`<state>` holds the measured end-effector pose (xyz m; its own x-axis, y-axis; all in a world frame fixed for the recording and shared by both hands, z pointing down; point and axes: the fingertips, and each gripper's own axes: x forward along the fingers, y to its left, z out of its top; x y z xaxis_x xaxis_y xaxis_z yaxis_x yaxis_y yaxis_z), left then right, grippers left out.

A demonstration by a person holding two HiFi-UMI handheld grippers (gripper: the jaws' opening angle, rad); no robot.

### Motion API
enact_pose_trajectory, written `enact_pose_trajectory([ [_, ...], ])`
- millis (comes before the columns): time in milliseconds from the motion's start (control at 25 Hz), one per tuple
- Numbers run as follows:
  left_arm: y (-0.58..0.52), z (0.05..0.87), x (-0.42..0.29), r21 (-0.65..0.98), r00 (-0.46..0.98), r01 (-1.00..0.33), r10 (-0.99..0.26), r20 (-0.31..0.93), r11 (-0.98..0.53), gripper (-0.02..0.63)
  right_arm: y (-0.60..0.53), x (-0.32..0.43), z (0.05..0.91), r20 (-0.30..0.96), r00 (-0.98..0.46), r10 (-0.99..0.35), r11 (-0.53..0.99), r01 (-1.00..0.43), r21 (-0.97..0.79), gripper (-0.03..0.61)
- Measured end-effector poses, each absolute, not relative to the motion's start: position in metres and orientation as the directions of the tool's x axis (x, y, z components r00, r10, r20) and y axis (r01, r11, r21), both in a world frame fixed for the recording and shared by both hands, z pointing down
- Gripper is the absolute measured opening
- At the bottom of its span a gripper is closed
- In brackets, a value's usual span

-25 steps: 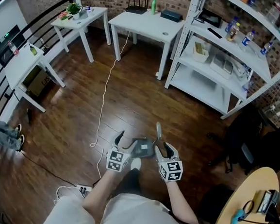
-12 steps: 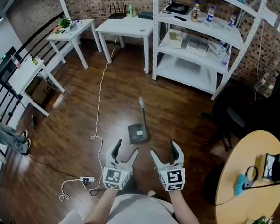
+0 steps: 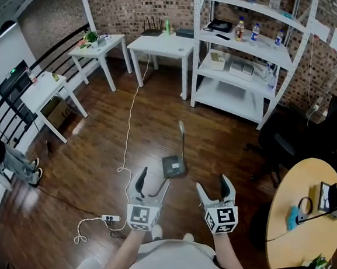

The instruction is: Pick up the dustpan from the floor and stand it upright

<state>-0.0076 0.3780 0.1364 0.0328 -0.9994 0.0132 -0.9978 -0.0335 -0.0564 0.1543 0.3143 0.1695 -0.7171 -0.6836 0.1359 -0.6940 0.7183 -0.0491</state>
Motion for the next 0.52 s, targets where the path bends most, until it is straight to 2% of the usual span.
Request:
enact_pose_trajectory([
  [520, 0.438, 0.103, -0.035, -0.064, 0.025, -0.998, -0.999, -0.048, -0.022, 0.345, 0.352, 0.114, 0.139, 0.096, -0.729, -0.677, 0.734, -0.678, 0.031, 0.342],
])
